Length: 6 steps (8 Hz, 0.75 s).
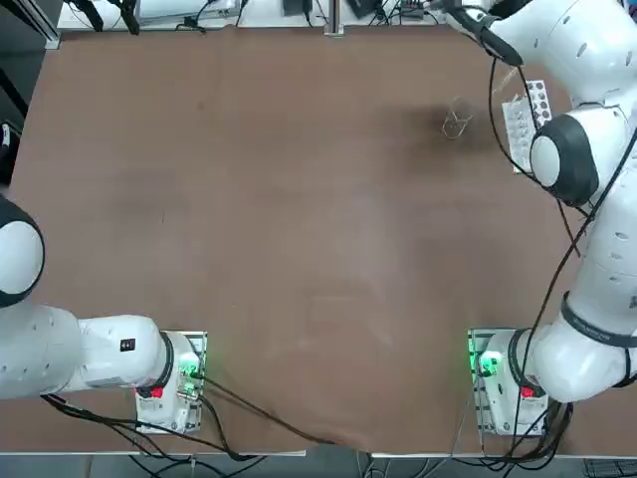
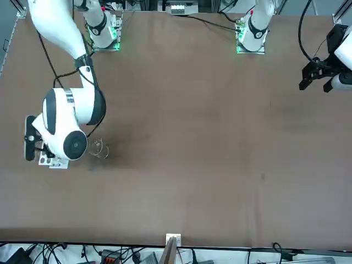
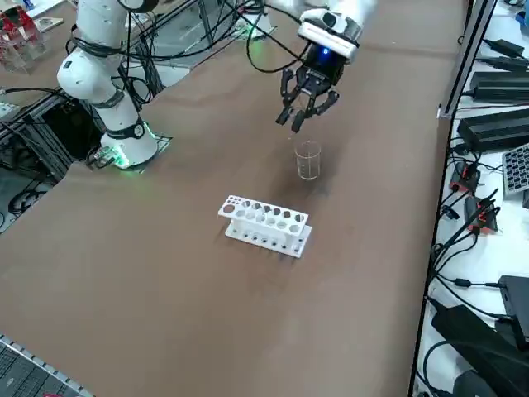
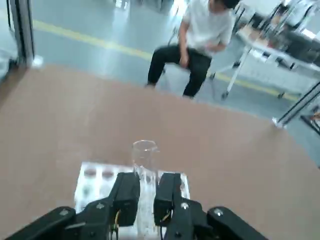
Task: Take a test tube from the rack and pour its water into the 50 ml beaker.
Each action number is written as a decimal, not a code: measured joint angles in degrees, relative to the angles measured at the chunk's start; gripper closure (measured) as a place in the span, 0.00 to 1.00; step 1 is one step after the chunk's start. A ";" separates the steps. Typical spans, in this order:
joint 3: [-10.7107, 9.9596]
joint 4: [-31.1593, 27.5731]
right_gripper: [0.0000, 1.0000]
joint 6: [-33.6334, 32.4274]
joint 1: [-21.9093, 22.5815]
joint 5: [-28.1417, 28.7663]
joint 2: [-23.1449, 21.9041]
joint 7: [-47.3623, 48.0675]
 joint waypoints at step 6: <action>-0.50 -5.00 0.78 1.50 -2.62 -14.09 3.59 16.73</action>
